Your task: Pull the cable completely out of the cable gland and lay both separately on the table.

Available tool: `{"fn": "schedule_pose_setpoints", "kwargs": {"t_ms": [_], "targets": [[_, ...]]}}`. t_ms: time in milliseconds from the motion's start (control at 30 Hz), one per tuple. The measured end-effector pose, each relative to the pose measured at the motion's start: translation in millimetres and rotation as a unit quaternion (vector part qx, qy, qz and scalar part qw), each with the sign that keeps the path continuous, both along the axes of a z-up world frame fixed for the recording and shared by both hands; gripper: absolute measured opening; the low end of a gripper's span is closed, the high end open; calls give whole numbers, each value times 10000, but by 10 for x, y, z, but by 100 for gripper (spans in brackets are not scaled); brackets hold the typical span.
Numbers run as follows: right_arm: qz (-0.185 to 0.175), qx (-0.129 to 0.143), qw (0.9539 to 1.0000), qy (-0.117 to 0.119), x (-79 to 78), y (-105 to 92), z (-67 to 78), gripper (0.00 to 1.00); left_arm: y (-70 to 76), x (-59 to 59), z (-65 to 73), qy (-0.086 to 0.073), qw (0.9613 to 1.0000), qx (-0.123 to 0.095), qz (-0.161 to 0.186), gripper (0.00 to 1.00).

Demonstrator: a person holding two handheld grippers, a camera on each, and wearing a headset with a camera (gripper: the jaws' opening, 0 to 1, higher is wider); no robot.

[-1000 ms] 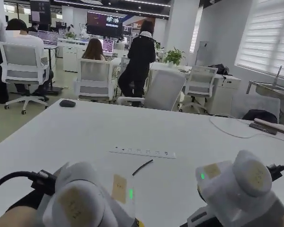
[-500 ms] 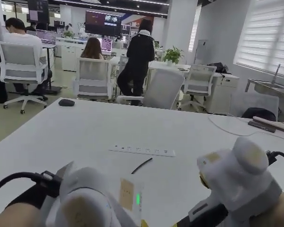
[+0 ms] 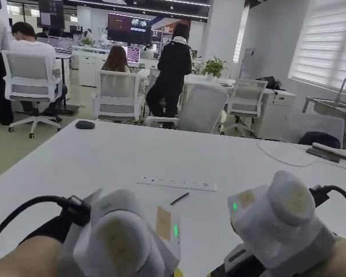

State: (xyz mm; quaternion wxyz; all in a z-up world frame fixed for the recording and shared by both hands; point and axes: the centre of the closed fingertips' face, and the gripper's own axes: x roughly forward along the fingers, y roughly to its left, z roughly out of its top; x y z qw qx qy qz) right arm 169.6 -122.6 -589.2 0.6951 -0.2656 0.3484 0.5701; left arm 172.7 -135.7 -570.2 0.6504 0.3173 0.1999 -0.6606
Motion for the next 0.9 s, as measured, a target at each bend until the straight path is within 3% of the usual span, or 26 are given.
{"fn": "schedule_pose_setpoints", "kwargs": {"t_ms": [67,167,367,400,467,500,567,600,633,733,767,800,900], "targets": [[110,-164,9991,-368,23,-7,-6,11,-1,4,9,346,9993,-47,111,16],[105,-315,9973,-650,18,-8,-10,11,3,34,6,734,9971,-121,176,15],[280,-420,9920,-1159,6,-2,3,11,12,22,-14,1059,9941,-125,181,15],[465,-532,9872,-1430,20,-2,16,11,15,19,-12,1116,9935,-122,182,15],[524,-669,9828,-1639,24,-13,19,11,12,21,-12,1208,9923,-147,210,15],[561,-747,9799,-1764,25,-17,26,11,8,13,-6,1401,9895,-186,297,15],[692,-893,9699,-2156,59,-13,55,11,18,35,11,1553,9868,-239,382,15],[752,-940,9670,-2246,54,-11,56,11,21,32,18,1655,9850,-256,423,15],[680,-903,9701,-2147,27,-6,45,11,25,30,21,1726,9836,-276,433,15],[517,-740,9761,-1978,52,-11,53,12,25,17,31,1683,9843,-297,438,15],[388,-550,9841,-1646,24,-8,47,12,22,2,40,1648,9849,-298,427,15],[290,-480,9875,-1470,23,-23,51,13,17,-4,50,1593,9858,-311,418,15],[51,-242,9941,-1056,71,-106,108,21,25,13,59,1116,9930,-216,334,15]]}}
